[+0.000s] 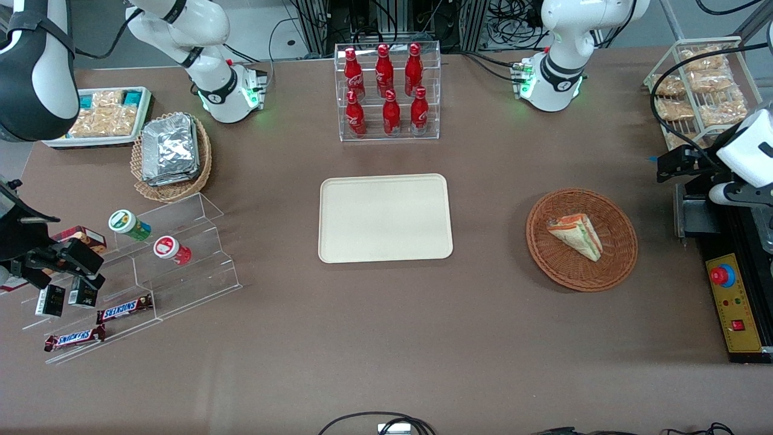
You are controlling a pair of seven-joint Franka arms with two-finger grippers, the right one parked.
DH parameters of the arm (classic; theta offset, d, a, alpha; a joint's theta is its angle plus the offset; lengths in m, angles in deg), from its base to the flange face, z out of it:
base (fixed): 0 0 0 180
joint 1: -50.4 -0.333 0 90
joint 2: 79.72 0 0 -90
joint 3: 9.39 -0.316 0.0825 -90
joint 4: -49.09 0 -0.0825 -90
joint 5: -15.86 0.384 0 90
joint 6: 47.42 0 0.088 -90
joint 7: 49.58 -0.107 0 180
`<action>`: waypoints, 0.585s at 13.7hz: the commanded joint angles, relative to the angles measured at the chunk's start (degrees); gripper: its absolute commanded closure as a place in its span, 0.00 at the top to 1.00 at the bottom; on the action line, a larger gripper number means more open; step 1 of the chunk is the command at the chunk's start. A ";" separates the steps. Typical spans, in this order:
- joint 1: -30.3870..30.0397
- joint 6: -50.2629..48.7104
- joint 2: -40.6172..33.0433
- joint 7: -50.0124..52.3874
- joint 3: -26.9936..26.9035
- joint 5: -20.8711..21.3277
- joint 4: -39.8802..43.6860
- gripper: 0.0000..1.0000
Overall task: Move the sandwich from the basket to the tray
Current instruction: 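Move the left gripper over the sandwich in the wicker basket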
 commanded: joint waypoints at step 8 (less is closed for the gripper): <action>0.10 5.47 3.95 5.11 -0.49 -0.15 -3.40 1.00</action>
